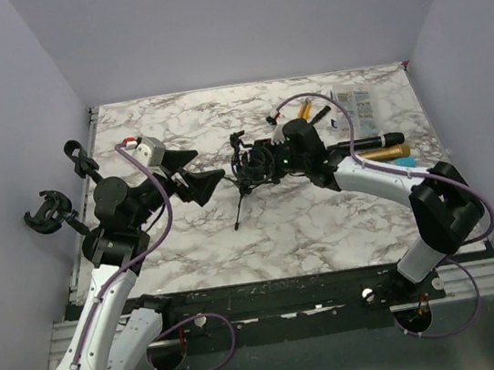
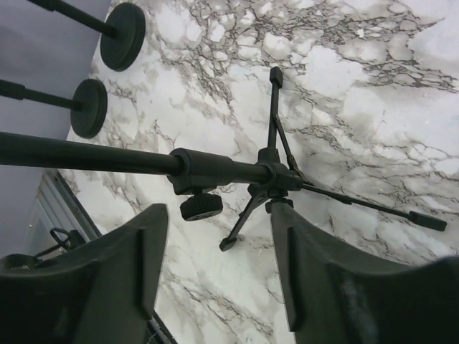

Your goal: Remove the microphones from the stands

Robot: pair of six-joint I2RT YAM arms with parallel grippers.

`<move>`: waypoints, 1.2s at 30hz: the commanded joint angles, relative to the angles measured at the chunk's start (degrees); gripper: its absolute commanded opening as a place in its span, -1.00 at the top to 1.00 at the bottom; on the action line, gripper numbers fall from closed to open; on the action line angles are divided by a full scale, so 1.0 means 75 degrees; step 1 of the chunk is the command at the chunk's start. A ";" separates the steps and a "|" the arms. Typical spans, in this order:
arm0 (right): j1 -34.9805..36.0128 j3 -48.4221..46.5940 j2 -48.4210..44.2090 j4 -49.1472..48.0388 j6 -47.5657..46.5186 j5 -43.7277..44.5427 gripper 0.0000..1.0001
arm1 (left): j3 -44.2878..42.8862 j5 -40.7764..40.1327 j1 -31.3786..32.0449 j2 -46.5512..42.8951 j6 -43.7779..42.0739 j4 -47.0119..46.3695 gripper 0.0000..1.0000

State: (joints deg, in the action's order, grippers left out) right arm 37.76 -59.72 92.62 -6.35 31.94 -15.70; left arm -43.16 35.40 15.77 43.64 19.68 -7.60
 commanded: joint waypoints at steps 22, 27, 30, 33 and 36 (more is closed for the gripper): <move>-0.0839 -0.1876 -0.1986 0.2931 -0.0955 0.1835 -0.64 | 0.0093 0.0129 0.0042 -0.0019 0.0106 -0.0183 -0.95; -0.0839 -0.3095 -0.1525 0.2954 -0.1225 0.0865 -0.85 | 0.0071 0.0133 0.0042 -0.0018 0.0130 -0.0159 -0.95; -0.0834 -0.3629 -0.1126 0.2884 -0.1334 0.0132 -1.00 | 0.0070 0.0167 0.0042 -0.0028 0.0153 -0.0177 -0.95; -0.0819 -0.4056 -0.0633 0.2932 -0.1398 -0.0569 -0.99 | 0.0065 0.0192 0.0042 -0.0053 0.0159 -0.0194 -0.95; -0.0775 -0.4154 -0.0320 0.2859 -0.1367 -0.0951 -1.00 | 0.0071 0.0191 0.0042 -0.0055 0.0176 -0.0206 -0.95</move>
State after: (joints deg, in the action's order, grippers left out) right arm 31.44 -89.45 86.83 13.39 23.03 -15.38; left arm -43.13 35.44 15.88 44.01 20.58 -7.62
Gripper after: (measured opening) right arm 0.997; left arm 0.975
